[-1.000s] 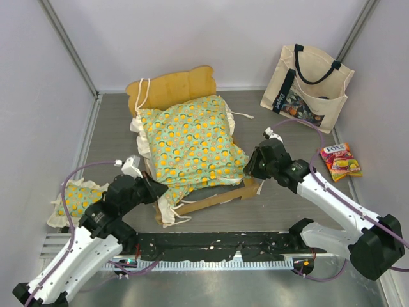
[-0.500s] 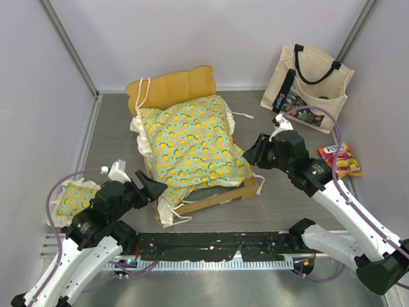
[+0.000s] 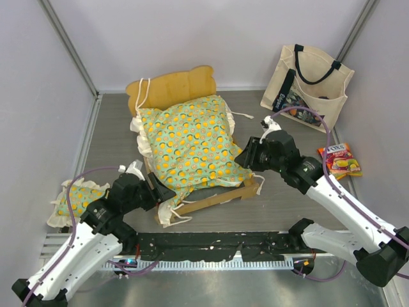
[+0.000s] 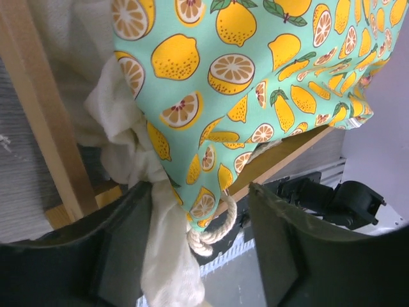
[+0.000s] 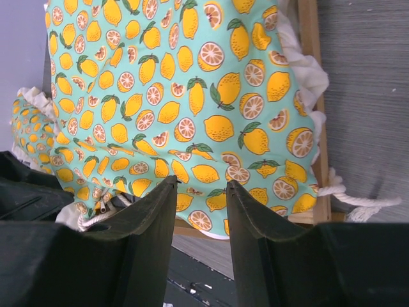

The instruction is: Set up the pet bed

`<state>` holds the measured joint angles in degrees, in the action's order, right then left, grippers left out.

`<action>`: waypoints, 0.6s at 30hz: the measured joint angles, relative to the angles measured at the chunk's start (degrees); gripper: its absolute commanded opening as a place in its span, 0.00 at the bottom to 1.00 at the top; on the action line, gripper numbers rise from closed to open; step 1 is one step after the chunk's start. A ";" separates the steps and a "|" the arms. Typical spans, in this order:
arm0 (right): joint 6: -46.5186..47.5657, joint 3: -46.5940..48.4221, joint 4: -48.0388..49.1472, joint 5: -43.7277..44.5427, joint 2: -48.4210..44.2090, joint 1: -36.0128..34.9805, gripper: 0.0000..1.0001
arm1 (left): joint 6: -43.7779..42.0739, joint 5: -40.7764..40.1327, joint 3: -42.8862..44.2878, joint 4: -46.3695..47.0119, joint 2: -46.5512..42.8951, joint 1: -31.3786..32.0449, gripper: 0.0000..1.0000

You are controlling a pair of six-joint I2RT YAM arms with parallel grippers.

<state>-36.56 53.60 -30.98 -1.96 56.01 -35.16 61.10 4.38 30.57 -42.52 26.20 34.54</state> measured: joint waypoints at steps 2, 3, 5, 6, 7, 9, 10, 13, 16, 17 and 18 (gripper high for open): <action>-0.22 0.00 0.57 -0.15 0.70 -0.90 0.42 | -0.07 0.68 -0.28 1.51 1.49 0.13 0.48; -0.26 0.02 0.83 -0.17 1.16 -1.51 0.42 | -0.11 1.07 -0.55 2.40 2.34 0.31 0.43; -0.26 0.24 1.11 -0.17 2.43 -2.99 0.42 | -1.14 1.92 -0.79 3.45 4.52 0.81 0.28; -0.24 0.31 1.33 -0.20 3.13 -3.67 0.42 | -1.55 2.27 -0.79 3.76 5.42 1.01 0.21; -0.24 0.48 1.55 -0.26 3.91 -4.66 0.42 | -2.21 2.67 -0.79 4.20 6.49 1.11 0.08; -0.24 0.74 2.25 -0.28 5.70 -6.71 0.42 | -3.72 3.54 -0.74 4.74 8.37 1.20 0.00; -0.22 1.11 2.45 -0.24 6.86 -8.13 0.42 | -4.57 3.80 -0.68 4.81 9.07 1.20 0.00; 0.13 1.84 3.21 0.02 9.84 -10.95 0.41 | -7.93 4.22 1.55 2.97 11.30 1.22 0.00; 1.07 2.12 3.56 1.92 12.79 -12.26 0.39 | -12.17 3.78 6.21 -1.38 12.96 1.25 0.00; 1.55 2.25 3.39 2.99 13.99 -12.26 0.40 | -13.79 3.48 8.33 -3.34 13.53 1.25 0.00; 2.08 2.49 2.73 4.26 15.23 -12.26 0.40 | -15.23 3.13 10.23 -4.98 14.03 1.25 0.00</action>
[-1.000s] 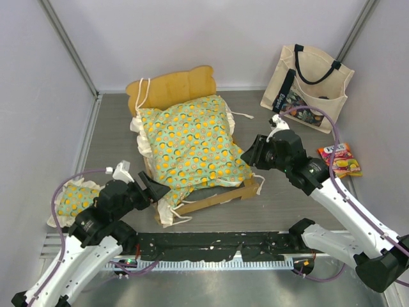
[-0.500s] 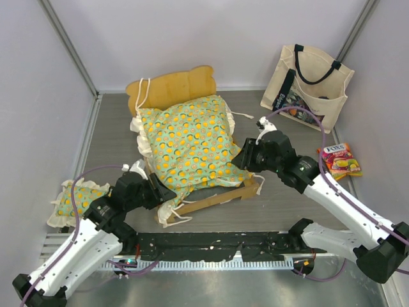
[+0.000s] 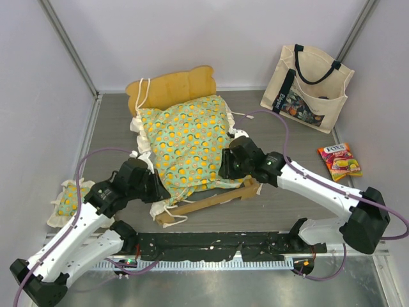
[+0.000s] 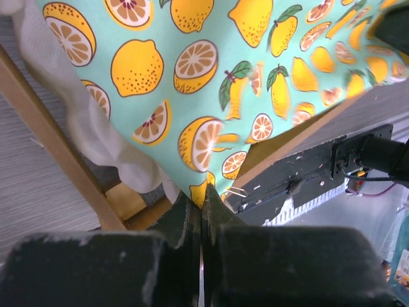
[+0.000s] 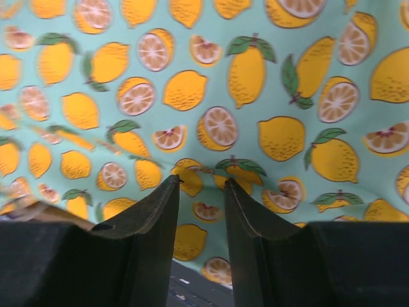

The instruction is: Set up the pet bed

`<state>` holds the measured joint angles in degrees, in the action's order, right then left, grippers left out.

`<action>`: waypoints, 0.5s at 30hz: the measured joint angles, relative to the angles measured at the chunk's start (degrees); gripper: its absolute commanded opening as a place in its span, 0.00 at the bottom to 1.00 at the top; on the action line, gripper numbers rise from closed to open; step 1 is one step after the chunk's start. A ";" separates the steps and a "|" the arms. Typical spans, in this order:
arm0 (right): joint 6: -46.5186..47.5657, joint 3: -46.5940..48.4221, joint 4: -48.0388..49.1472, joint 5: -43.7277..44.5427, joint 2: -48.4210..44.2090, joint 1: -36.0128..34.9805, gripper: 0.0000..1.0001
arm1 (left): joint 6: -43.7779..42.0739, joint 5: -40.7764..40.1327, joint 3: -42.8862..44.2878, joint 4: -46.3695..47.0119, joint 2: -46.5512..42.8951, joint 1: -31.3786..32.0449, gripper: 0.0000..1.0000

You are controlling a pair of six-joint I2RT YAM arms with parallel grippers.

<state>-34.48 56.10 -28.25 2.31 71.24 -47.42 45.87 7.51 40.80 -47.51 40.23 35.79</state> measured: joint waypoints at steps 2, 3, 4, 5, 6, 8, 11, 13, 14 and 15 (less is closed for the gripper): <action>1.07 0.13 -1.55 2.93 2.16 -0.07 0.39 | -2.34 -0.44 3.02 -2.64 0.98 0.00 0.00; 1.40 0.13 -2.29 3.96 2.71 -0.09 0.36 | -3.39 -0.59 3.89 -3.58 1.31 0.00 0.00; 1.81 0.04 -3.13 5.25 3.06 -0.11 0.34 | -4.55 -0.76 4.35 -4.39 1.57 0.00 0.00; 2.23 -0.17 -3.74 6.32 3.06 -0.15 0.33 | -5.55 -0.87 4.39 -5.16 1.77 0.00 0.00; 2.58 -0.48 -4.02 7.17 2.93 -0.15 0.34 | -6.27 -0.85 4.39 -6.21 2.10 0.00 0.00; 2.75 -1.42 -4.09 8.00 2.54 -0.33 0.35 | -7.45 -0.85 4.39 -8.00 2.71 0.00 0.00; 2.64 -4.55 -2.89 8.07 1.70 -0.55 0.35 | -7.56 -0.35 3.61 -8.07 3.26 0.00 0.00; 2.43 -5.75 -3.48 8.28 1.92 -1.11 0.35 | -7.43 0.50 2.91 -7.85 3.28 0.00 0.14; 2.43 -5.64 -3.48 9.07 2.03 -1.46 0.35 | -7.39 0.94 2.60 -7.65 3.45 0.02 0.33; 2.43 -5.49 -3.69 9.79 2.03 -1.84 0.36 | -7.32 1.53 2.29 -7.41 3.65 0.02 0.39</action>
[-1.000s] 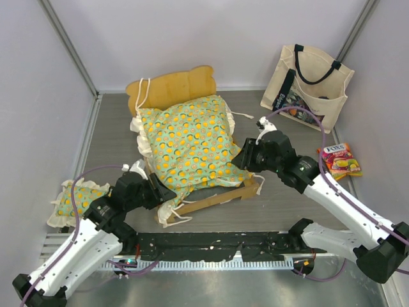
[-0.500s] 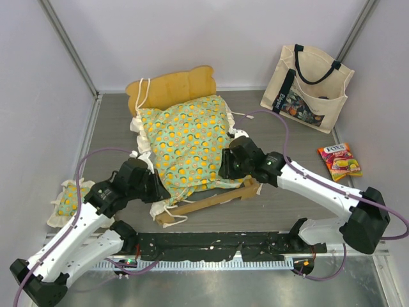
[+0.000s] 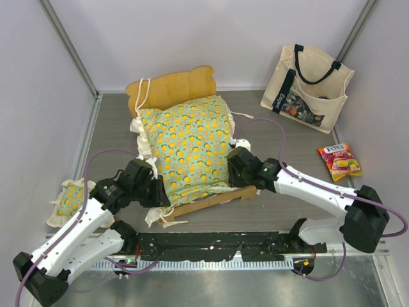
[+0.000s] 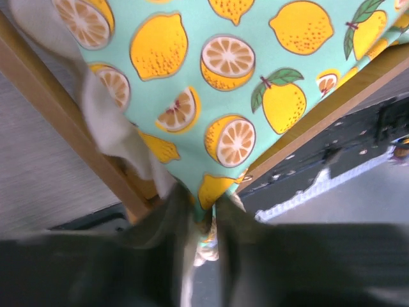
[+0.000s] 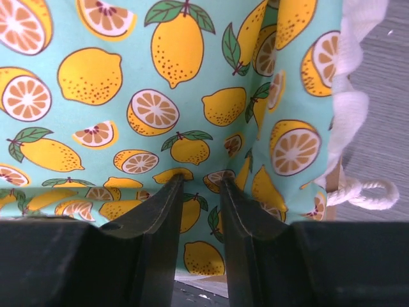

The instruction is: Set up the pet bed

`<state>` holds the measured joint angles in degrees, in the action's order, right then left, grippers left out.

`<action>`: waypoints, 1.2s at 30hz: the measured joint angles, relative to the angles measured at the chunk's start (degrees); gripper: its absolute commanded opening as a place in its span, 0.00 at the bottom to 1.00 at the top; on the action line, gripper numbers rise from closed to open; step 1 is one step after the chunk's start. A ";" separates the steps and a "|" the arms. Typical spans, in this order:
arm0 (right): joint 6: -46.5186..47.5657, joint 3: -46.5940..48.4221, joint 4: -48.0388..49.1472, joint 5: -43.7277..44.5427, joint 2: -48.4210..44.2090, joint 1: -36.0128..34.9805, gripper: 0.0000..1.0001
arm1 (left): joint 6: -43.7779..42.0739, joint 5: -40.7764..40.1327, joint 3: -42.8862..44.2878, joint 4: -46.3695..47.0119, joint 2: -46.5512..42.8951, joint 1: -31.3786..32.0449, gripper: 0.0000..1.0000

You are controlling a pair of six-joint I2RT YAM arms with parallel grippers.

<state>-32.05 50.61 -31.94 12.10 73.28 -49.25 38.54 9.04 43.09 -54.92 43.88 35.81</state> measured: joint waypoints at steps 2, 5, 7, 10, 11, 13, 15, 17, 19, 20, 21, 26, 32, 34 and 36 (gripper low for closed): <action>0.09 0.68 -0.85 1.55 -0.28 -0.76 0.40 | 0.09 1.44 -0.63 0.44 0.31 -0.02 0.53; 0.46 1.99 -1.29 2.12 -3.08 -1.18 0.43 | 0.20 2.97 -1.03 1.05 0.09 0.02 0.66; 0.70 4.37 -1.25 2.10 -5.95 -1.22 0.43 | 0.24 2.73 -1.01 1.53 -1.09 0.07 0.75; 1.38 9.53 -0.02 2.05 -7.76 -1.27 0.44 | 0.37 -0.02 0.70 0.31 -4.00 0.07 0.86; 1.62 11.39 0.90 1.99 -7.54 -1.25 0.45 | 0.44 -1.51 2.05 -0.31 -4.96 0.07 0.93; 1.97 14.10 3.19 1.46 -6.25 -1.27 0.45 | 0.31 -5.09 5.33 -1.22 -6.36 0.07 0.99; 2.03 16.02 6.64 0.00 -3.48 -1.27 0.45 | 0.20 -9.73 9.29 -2.10 -7.34 0.07 1.00; 1.99 16.17 9.35 -1.42 -0.37 -1.27 0.46 | 0.11 -13.68 11.93 -2.97 -8.33 0.07 1.00; 1.77 15.52 11.63 -2.62 2.97 -1.27 0.46 | -0.04 -17.25 13.60 -3.19 -8.87 0.07 1.00; 1.70 14.88 12.85 -3.30 4.87 -1.27 0.46 | -0.11 -18.99 14.14 -3.23 -8.90 0.07 1.00; 1.57 14.08 13.79 -3.72 6.91 -1.29 0.46 | -0.17 -20.44 14.45 -3.19 -8.74 0.07 1.00; 2.05 10.54 14.34 -4.35 15.67 -1.31 0.48 | -1.11 -23.45 14.14 -1.86 -5.68 0.07 1.00; 4.22 11.87 14.14 -4.33 15.45 -1.27 0.50 | -1.40 -19.69 11.80 0.61 -1.42 0.07 0.95; 4.81 12.66 14.14 -4.35 14.80 -1.27 0.51 | -1.18 -16.09 10.54 0.59 -0.63 0.07 0.93; 5.03 13.16 14.12 -4.37 14.36 -1.27 0.51 | -1.01 -12.76 9.46 -0.15 -0.81 0.07 0.88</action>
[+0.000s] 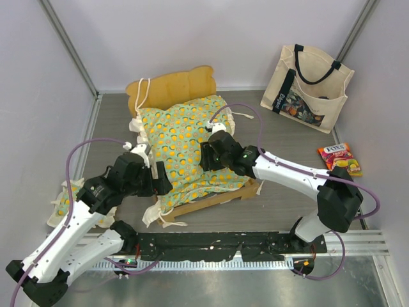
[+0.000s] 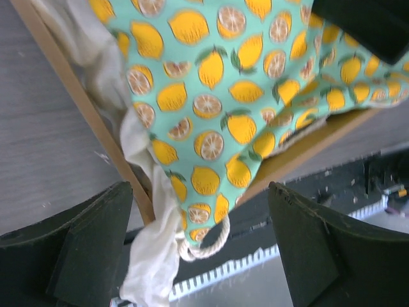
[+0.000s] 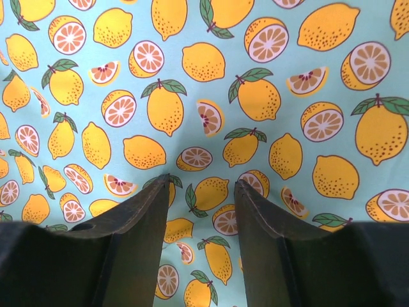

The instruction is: Set up the pet bed

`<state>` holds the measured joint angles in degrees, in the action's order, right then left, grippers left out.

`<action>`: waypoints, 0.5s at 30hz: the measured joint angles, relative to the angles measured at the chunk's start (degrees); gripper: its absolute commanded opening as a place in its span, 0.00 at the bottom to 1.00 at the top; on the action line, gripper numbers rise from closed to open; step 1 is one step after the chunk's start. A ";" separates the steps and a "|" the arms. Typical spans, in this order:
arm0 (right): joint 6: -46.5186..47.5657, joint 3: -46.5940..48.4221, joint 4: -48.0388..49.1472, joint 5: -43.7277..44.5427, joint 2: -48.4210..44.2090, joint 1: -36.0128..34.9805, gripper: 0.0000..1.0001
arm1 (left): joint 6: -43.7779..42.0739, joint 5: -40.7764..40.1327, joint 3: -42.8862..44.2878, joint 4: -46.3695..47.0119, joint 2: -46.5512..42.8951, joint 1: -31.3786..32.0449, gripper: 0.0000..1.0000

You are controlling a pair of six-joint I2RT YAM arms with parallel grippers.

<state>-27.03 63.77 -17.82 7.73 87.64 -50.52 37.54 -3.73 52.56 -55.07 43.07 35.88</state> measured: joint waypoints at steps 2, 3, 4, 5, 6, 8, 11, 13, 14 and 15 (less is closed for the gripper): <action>0.04 0.20 0.02 0.00 -0.11 0.00 0.50 | 0.42 3.69 -1.16 -1.14 -0.57 0.00 0.87; 0.04 0.20 -0.04 -0.02 -0.11 0.00 0.51 | 0.92 5.38 -1.68 -1.79 -0.94 0.00 0.87; 0.02 0.20 -0.15 -0.02 -0.11 0.00 0.50 | 1.42 7.37 -2.51 -2.27 -1.64 0.00 0.87; 0.02 0.20 -0.24 -0.11 -0.13 0.00 0.50 | 1.81 8.52 -3.15 -2.47 -2.25 0.00 0.85; 0.02 0.20 -0.26 -0.15 -0.13 0.00 0.51 | 2.60 9.90 -3.96 -2.71 -3.04 0.00 0.84; -0.02 0.20 -0.28 -0.26 -0.20 0.00 0.50 | 3.87 11.98 -5.66 -2.64 -4.09 0.00 0.81; -0.07 0.20 -0.35 -0.39 -0.44 0.00 0.51 | 5.73 14.62 -8.07 -1.66 -5.14 0.00 0.79; -0.07 0.20 -0.52 -0.44 -0.72 0.00 0.51 | 6.86 16.04 -9.70 -0.48 -4.63 0.00 0.79; -0.07 0.20 -0.61 -0.44 -0.94 0.00 0.51 | 7.23 16.65 -10.47 0.02 -4.04 0.00 0.79; -0.07 0.20 -0.66 -0.42 -1.14 0.00 0.51 | 7.43 17.03 -10.93 0.33 -3.56 0.00 0.79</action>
<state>-27.09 63.96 -18.48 7.31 86.50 -50.52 44.97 13.30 41.63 -54.74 39.51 35.88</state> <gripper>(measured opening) 0.505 0.795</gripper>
